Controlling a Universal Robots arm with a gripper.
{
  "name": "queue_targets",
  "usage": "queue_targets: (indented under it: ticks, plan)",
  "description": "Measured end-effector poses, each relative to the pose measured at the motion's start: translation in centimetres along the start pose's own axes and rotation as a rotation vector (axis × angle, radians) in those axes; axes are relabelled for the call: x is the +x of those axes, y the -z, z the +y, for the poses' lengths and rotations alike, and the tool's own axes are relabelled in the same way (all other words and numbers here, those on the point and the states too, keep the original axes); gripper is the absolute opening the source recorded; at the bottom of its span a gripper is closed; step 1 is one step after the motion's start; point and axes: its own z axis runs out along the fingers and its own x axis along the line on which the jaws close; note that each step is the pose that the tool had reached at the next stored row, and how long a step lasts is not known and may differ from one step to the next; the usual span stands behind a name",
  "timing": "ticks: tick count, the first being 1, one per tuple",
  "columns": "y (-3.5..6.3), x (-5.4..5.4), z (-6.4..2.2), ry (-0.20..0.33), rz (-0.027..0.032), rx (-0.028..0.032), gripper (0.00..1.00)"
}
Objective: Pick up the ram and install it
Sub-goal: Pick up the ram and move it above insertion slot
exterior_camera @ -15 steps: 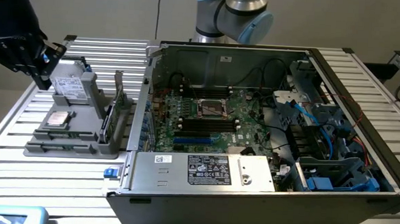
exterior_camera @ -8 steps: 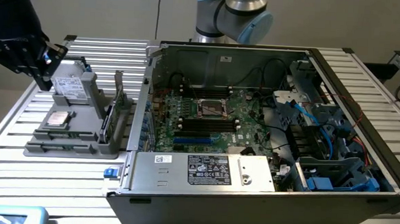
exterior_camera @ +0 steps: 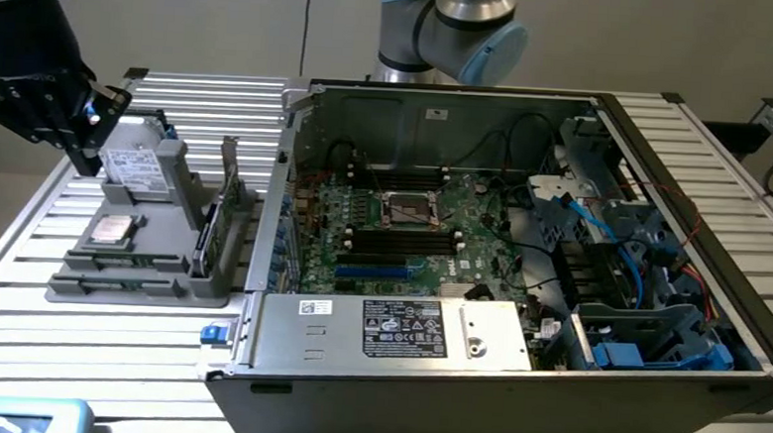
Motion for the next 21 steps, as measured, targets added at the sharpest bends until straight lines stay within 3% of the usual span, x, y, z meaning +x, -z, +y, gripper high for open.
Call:
queue_targets:
  ticks: [4, 21]
  plan:
    - [0.00, 0.07, 0.02, 0.007, -0.0006, 0.0003, 0.11]
    - [-0.02, 0.07, 0.01, 0.316, 0.0126, 0.0118, 0.11]
